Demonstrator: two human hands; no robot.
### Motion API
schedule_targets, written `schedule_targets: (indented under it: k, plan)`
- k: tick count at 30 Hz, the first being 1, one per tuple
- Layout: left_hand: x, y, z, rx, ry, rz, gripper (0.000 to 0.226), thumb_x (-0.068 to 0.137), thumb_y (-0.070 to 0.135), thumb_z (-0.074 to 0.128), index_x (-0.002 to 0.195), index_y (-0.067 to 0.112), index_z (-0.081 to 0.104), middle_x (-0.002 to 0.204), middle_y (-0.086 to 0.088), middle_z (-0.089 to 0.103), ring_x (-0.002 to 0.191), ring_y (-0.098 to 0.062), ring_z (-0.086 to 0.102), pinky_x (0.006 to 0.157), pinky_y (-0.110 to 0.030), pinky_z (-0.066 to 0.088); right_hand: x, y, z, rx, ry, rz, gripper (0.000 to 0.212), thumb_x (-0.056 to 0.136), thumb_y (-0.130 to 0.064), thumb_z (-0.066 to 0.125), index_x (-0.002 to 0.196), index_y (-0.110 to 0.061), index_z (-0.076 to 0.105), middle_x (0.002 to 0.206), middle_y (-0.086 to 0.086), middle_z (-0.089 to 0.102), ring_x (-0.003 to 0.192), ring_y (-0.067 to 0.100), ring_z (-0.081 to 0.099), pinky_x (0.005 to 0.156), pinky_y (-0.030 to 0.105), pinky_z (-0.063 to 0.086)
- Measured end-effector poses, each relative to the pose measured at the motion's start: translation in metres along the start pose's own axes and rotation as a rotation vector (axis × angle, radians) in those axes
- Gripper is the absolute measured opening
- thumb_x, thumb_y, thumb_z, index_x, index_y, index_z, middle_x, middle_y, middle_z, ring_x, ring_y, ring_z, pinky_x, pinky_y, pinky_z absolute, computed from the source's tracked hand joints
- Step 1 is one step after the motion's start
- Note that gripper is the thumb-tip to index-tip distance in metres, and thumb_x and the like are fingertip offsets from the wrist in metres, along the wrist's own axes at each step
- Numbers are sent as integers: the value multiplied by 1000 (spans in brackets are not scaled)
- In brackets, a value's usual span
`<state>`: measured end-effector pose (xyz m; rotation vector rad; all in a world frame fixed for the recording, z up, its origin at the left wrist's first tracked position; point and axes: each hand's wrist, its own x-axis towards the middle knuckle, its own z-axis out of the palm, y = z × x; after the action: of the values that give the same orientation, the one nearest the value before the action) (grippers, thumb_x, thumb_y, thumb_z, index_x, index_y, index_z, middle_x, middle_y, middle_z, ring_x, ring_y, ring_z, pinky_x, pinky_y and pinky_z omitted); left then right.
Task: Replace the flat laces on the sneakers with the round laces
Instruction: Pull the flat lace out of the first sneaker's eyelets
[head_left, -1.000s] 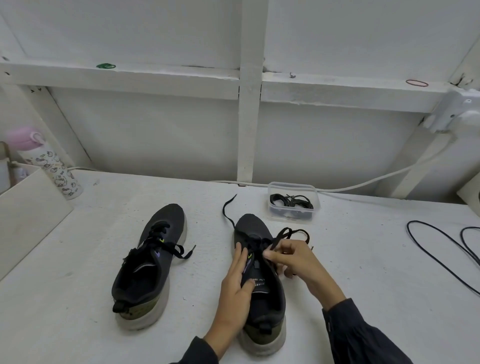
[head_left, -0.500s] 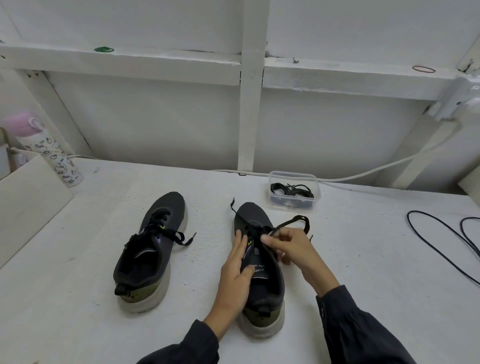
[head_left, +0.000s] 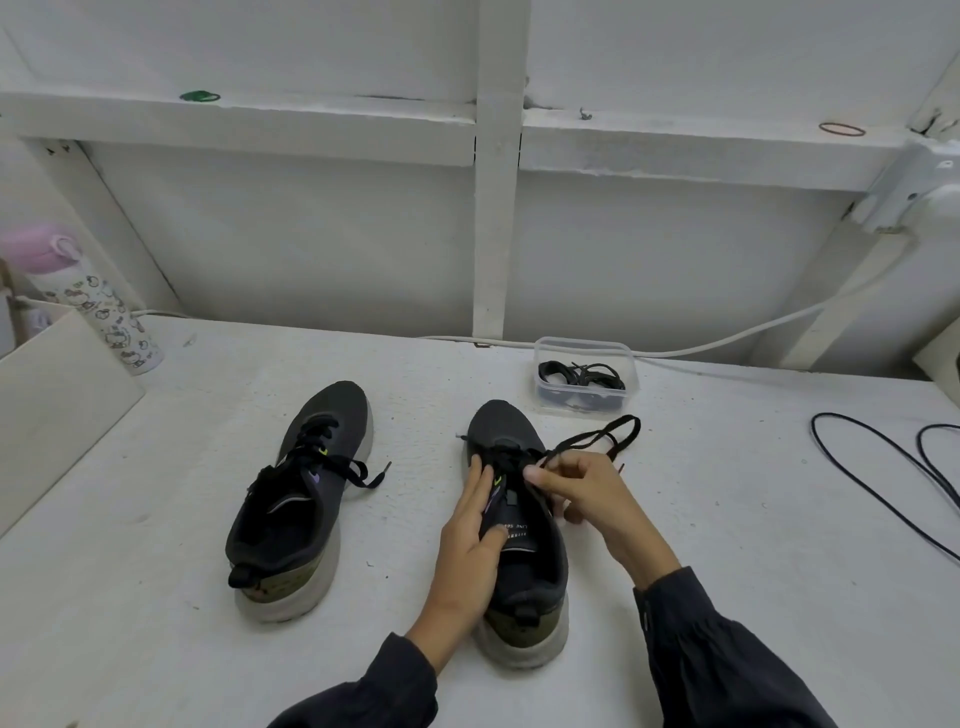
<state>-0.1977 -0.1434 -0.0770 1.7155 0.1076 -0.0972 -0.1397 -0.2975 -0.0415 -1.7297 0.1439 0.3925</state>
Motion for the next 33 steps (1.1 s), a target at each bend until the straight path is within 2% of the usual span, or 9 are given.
schedule_targets:
  k: [3, 8, 11, 14, 17, 21, 25, 28, 33]
  plan:
    - [0, 1, -1, 4, -6, 4, 68, 91, -13, 46, 150, 18, 30, 156, 18, 21, 141, 3, 23, 115, -14, 22, 7, -3, -6, 45, 141, -60, 19, 87, -16, 70, 75, -4, 61, 66, 9, 57, 51, 17, 47, 44, 22, 29]
    - [-2, 1, -1, 2, -11, -2, 68, 92, -12, 46, 151, 18, 30, 157, 18, 20, 142, 3, 22, 116, -17, 22, 16, -2, -20, 381, 454, -53, 21, 98, -22, 57, 83, -8, 52, 78, 3, 53, 45, 9, 47, 43, 22, 30]
    - [-2, 3, -1, 11, -6, 2, 69, 92, -12, 45, 150, 19, 30, 157, 19, 20, 141, 5, 21, 114, -12, 21, 9, 1, -10, 217, 249, 18, 27, 94, -32, 62, 81, -8, 58, 70, 3, 55, 46, 12, 44, 43, 22, 28]
    - [-2, 3, -1, 31, -1, 5, 69, 91, -13, 45, 150, 18, 30, 156, 19, 20, 141, 5, 21, 116, -16, 20, 0, 5, 2, 68, 23, 16, 26, 85, -24, 74, 74, -6, 59, 57, 2, 48, 47, 12, 38, 42, 19, 25]
    - [-2, 4, -1, 32, -5, -2, 68, 91, -12, 45, 151, 18, 30, 157, 18, 20, 142, 4, 21, 117, -16, 21, 3, 2, -1, 109, 99, -67, 25, 86, -12, 71, 70, -4, 54, 66, 4, 57, 47, 12, 43, 42, 19, 27]
    - [-2, 3, -1, 19, -13, -14, 68, 92, -12, 45, 151, 19, 30, 158, 18, 20, 144, 1, 22, 120, -29, 22, 15, 1, -13, 317, 341, -52, 23, 96, -16, 60, 79, -7, 48, 66, 4, 46, 44, 9, 47, 39, 19, 29]
    - [-2, 3, -2, 46, -1, 17, 68, 91, -9, 48, 149, 21, 33, 157, 17, 22, 144, 1, 22, 119, -24, 22, 11, 3, -4, 253, 255, -21, 29, 97, -28, 59, 78, -7, 50, 71, 4, 55, 45, 11, 47, 40, 21, 27]
    - [-3, 5, -4, 93, 32, 109, 60, 89, 6, 57, 143, 27, 42, 153, 15, 34, 140, 1, 30, 117, -24, 28, 2, 4, -2, 170, 123, 14, 31, 87, -36, 69, 78, -9, 60, 58, -1, 53, 47, 12, 44, 44, 20, 27]
    - [3, 27, -12, 463, 89, 331, 35, 80, 33, 62, 114, 36, 58, 116, 25, 54, 113, 2, 48, 93, -14, 38, -6, 6, 3, 133, 31, -43, 14, 81, -20, 77, 79, -8, 69, 56, -2, 52, 47, 10, 42, 42, 17, 28]
